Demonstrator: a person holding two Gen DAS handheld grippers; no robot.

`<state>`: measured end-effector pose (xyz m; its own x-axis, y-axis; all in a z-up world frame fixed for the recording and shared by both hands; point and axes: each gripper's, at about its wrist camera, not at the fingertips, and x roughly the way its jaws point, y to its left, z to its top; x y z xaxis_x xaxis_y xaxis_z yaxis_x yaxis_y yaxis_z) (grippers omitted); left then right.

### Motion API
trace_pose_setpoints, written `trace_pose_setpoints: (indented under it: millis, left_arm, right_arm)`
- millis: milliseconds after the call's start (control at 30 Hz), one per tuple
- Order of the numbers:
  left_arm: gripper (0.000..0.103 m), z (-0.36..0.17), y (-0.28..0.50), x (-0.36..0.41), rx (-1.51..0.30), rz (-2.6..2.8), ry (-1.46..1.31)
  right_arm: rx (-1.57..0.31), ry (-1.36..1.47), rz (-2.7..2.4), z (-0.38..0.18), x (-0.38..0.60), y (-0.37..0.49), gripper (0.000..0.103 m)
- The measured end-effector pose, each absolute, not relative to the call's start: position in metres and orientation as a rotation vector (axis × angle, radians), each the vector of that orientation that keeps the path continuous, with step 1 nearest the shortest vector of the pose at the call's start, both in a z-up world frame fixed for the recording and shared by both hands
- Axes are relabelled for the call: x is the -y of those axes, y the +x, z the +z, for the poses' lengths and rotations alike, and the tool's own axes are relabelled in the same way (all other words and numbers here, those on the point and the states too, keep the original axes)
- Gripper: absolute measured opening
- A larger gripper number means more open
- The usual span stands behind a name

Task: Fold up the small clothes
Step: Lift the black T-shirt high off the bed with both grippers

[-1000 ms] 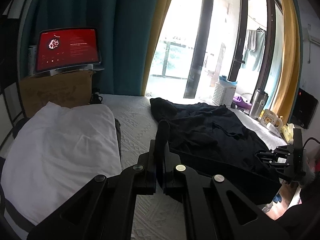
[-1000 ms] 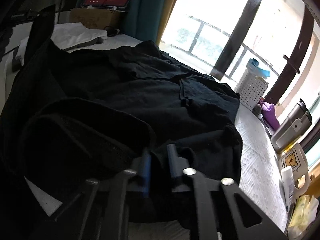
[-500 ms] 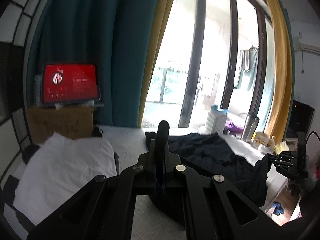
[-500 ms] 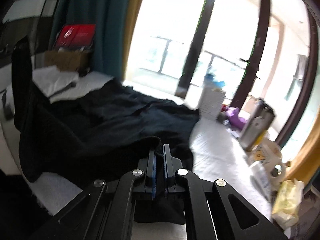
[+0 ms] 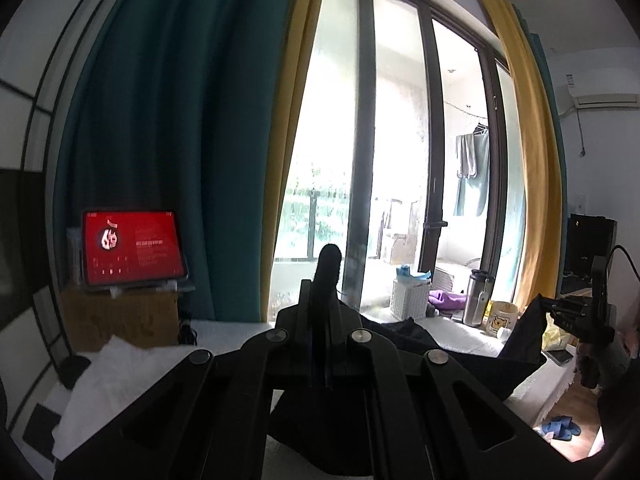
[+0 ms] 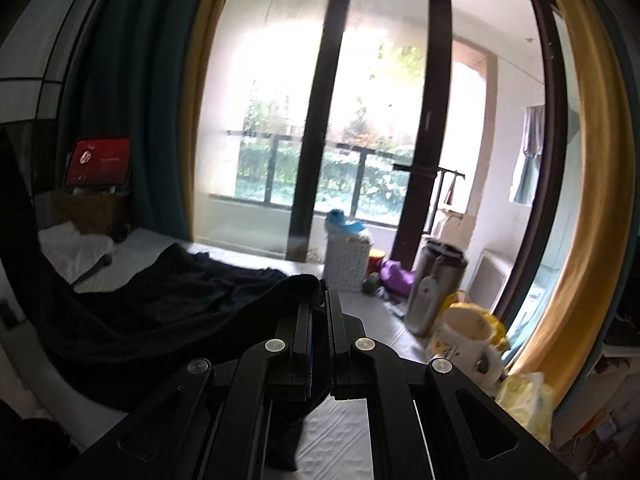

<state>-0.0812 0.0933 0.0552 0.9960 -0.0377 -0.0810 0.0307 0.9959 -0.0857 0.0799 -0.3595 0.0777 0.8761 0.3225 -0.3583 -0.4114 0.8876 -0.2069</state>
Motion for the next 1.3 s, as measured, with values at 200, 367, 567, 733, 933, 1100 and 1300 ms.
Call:
trace_pose_setpoints:
  millis: [200, 367, 567, 733, 933, 1100, 1300]
  left_arm:
    - [0.003, 0.060, -0.061, -0.099, -0.074, -0.015, -0.099]
    - [0.003, 0.064, -0.045, -0.099, -0.076, -0.024, -0.088]
    - [0.003, 0.074, -0.018, -0.105, -0.080, -0.006, -0.072]
    - [0.003, 0.074, 0.010, -0.115, -0.100, 0.023, -0.067]
    - [0.003, 0.068, 0.044, -0.130, -0.147, 0.043, -0.083]
    - [0.003, 0.061, 0.071, -0.138, -0.183, 0.052, -0.082]
    - [0.003, 0.049, 0.106, -0.149, -0.230, 0.066, -0.096]
  right_arm:
    - [-0.310, -0.249, 0.364, 0.090, 0.368, 0.097, 0.005]
    - [-0.313, -0.254, 0.356, 0.092, 0.362, 0.112, 0.005]
    - [-0.327, -0.226, 0.341, 0.095, 0.359, 0.143, 0.005]
    - [-0.345, -0.218, 0.331, 0.094, 0.355, 0.172, 0.005]
    - [-0.358, -0.223, 0.315, 0.090, 0.345, 0.210, 0.005]
    - [-0.378, -0.214, 0.310, 0.082, 0.337, 0.242, 0.005]
    - [-0.418, -0.224, 0.319, 0.068, 0.322, 0.280, 0.005]
